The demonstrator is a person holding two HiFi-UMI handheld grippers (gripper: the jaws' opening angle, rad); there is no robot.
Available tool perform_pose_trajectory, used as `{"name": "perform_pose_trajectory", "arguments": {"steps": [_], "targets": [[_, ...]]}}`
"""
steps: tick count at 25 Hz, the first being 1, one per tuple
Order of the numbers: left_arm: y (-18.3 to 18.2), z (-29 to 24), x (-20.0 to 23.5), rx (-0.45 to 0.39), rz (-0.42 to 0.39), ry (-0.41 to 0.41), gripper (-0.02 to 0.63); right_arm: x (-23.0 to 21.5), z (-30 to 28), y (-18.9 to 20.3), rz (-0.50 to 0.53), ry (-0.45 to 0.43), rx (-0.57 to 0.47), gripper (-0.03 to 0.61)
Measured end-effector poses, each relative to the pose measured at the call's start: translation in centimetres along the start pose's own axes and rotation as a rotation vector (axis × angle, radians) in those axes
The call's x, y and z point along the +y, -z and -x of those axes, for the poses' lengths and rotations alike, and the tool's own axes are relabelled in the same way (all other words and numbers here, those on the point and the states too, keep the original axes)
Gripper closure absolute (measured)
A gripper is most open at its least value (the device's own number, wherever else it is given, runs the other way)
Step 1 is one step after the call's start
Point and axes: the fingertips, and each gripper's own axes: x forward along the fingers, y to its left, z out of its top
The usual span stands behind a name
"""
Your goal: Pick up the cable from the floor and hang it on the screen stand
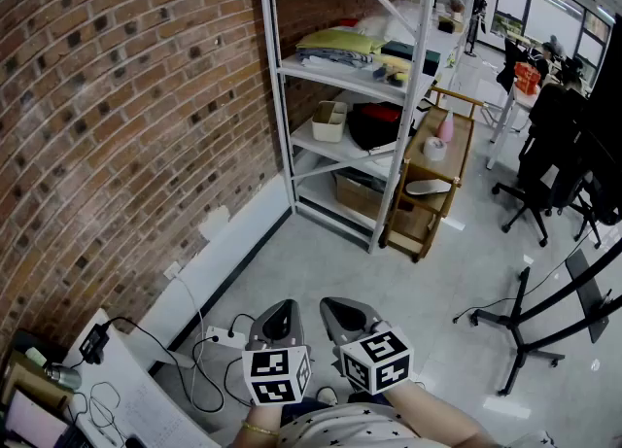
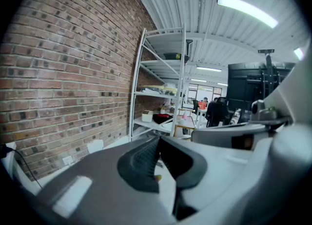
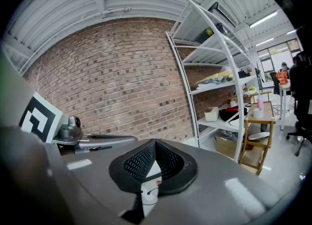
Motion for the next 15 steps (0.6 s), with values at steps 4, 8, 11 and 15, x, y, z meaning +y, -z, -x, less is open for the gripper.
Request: {"name": "perform_pose_trajectory", "arguments": {"steps": [4, 8, 11, 15], "targets": [[-0.6, -2.3, -2.8, 0.016, -0.012, 0.047, 0.607, -3.3, 1.2, -0.7, -0.01, 0.051, -0.007, 0.58], [-1.4, -5.3, -7.8, 0.034, -0.041, 0.163, 0.607, -8.2, 4.0, -1.4, -0.052, 0.166, -0.033, 0.58], [-2.0, -7.9, -13.2, 0.044, -0.061, 0.258, 0.607, -13.0, 7.2, -1.8, -0.073, 0.257, -0.046, 0.58], [-2.2, -11.0, -21.8, 0.059, -0.12, 0.387, 0.607, -19.7, 12.3, -1.6, -0.111, 0.384, -0.065, 0.58]]}}
